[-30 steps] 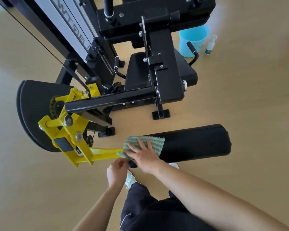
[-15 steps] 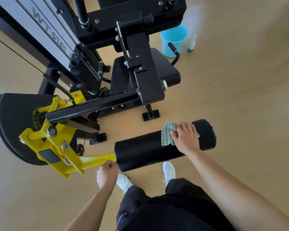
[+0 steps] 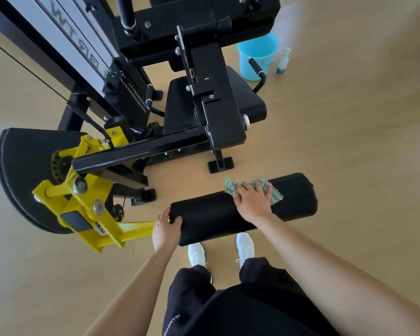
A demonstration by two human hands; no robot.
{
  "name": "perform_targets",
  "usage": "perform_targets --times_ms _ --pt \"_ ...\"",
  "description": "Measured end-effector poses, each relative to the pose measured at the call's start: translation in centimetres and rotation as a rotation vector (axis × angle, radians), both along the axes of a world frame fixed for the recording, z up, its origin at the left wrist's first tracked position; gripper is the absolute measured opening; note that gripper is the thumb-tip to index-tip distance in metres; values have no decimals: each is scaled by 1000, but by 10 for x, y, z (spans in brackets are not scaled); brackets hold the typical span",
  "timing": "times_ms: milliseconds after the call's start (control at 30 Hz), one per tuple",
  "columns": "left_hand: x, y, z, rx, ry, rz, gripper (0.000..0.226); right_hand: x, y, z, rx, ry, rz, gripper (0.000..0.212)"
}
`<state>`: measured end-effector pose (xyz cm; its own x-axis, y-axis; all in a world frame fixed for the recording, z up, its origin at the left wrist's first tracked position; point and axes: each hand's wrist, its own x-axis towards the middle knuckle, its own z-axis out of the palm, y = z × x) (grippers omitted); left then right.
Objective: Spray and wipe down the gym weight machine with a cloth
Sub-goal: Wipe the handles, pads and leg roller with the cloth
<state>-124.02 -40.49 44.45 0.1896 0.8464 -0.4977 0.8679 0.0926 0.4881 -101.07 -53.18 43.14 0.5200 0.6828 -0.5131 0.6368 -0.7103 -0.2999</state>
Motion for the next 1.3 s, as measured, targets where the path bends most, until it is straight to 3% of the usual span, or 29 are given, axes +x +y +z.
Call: perform_targets --times_ms 233,500,733,833,933,1100,1300 --pt "-27 3 1 -25 -42 -72 42 -95 63 10 55 113 283 44" --pt "-49 14 3 -122 -121 -95 33 -127 64 17 72 82 385 53" --pt "-54 21 7 -133 -67 -174 30 -73 9 7 -22 -70 112 58" --pt "-42 13 13 128 78 -267 38 -40 -16 9 -64 -127 -24 59" --pt "-9 -3 24 277 46 -364 48 -6 -40 9 -97 -160 -155 57" --pt "67 -39 29 243 24 -664 59 56 -79 6 -112 -149 -266 57" --pt "128 -97 20 88 247 -816 82 104 -108 -7 3 -88 -240 54"
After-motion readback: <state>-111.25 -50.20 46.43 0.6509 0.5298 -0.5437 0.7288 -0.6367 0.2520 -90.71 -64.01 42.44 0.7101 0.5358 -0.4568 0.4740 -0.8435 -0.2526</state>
